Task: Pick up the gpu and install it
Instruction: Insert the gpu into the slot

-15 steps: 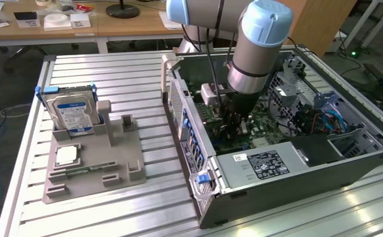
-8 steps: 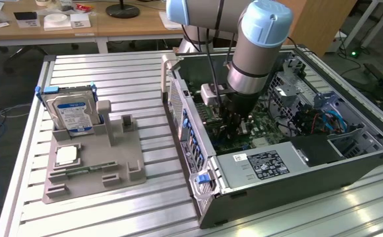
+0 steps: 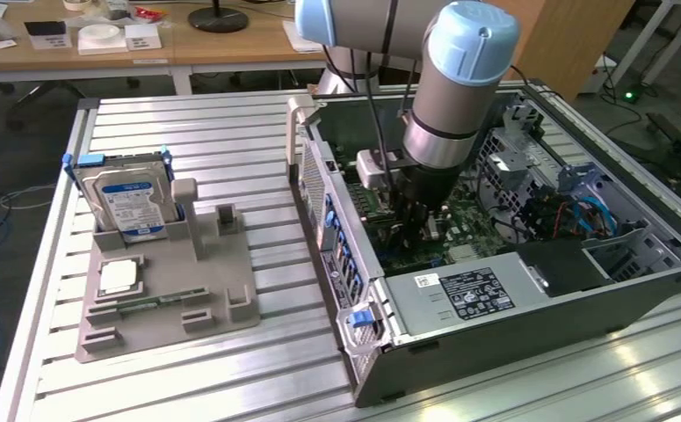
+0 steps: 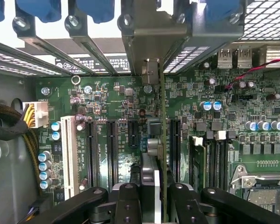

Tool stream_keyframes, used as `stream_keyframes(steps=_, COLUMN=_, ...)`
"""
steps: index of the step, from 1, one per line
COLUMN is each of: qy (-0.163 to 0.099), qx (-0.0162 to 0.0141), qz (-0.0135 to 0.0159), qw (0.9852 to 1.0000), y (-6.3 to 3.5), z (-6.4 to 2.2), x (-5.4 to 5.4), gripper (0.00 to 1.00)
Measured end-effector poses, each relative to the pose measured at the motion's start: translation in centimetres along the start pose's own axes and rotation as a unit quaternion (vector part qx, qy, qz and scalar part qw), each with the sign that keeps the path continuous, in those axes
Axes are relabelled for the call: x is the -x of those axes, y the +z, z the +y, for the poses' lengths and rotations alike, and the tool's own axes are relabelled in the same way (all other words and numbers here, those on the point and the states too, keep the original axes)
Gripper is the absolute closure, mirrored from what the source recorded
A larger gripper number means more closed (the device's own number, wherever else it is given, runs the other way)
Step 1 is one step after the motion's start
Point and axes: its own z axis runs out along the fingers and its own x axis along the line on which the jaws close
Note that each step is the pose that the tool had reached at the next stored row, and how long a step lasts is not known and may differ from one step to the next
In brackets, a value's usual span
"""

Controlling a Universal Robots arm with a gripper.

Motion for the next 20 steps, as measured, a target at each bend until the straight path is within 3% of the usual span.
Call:
stream_keyframes(steps=5, qy=0.0, qx=0.0002, qz=0.0001, qw=1.0, y=0.59, z=0.05, x=0.0, gripper=0.72)
stream_keyframes(steps=14, qy=0.0, qx=0.0001, qz=0.0, qw=1.0, y=0.59, z=0.04, x=0.01, gripper=0.72)
stream_keyframes(steps=15, qy=0.0, qx=-0.0005, qz=-0.0016, qw=1.0, y=0.69, z=0.03, x=0.05, gripper=0.72)
stream_keyframes(steps=20, qy=0.0, qx=-0.0016, qz=-0.0002, qw=1.0, y=0.02, z=0.03, x=0.02, gripper=0.65)
